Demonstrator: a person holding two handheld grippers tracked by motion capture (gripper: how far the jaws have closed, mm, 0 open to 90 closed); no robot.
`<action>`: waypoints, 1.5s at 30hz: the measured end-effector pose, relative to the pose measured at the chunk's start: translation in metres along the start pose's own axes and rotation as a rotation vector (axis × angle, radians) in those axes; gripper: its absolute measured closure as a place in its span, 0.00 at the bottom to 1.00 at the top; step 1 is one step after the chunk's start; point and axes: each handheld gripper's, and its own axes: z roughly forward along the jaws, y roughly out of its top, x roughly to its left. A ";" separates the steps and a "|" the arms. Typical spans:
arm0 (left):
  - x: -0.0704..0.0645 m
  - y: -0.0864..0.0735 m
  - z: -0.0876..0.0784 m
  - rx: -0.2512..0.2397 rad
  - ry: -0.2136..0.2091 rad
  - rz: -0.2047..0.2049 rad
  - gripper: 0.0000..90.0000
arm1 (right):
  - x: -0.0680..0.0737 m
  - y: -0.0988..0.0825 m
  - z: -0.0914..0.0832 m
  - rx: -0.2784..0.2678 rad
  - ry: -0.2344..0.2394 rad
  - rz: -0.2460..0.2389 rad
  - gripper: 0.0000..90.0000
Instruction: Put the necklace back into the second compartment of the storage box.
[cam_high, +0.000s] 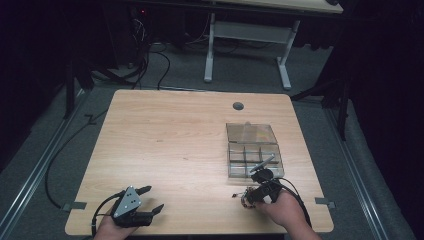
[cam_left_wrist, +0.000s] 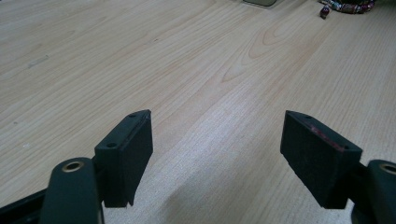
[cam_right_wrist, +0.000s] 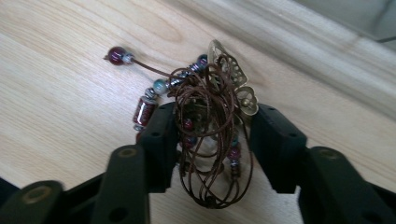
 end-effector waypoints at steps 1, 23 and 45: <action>0.000 0.000 0.000 0.001 0.000 0.001 0.29 | 0.001 0.000 0.000 0.008 -0.007 -0.009 0.66; -0.001 0.000 0.001 0.008 -0.002 0.010 0.29 | -0.002 -0.001 -0.022 -0.014 0.007 -0.062 0.91; -0.001 0.001 0.001 0.015 0.003 0.014 0.29 | 0.011 -0.002 -0.024 -0.004 0.011 -0.100 0.90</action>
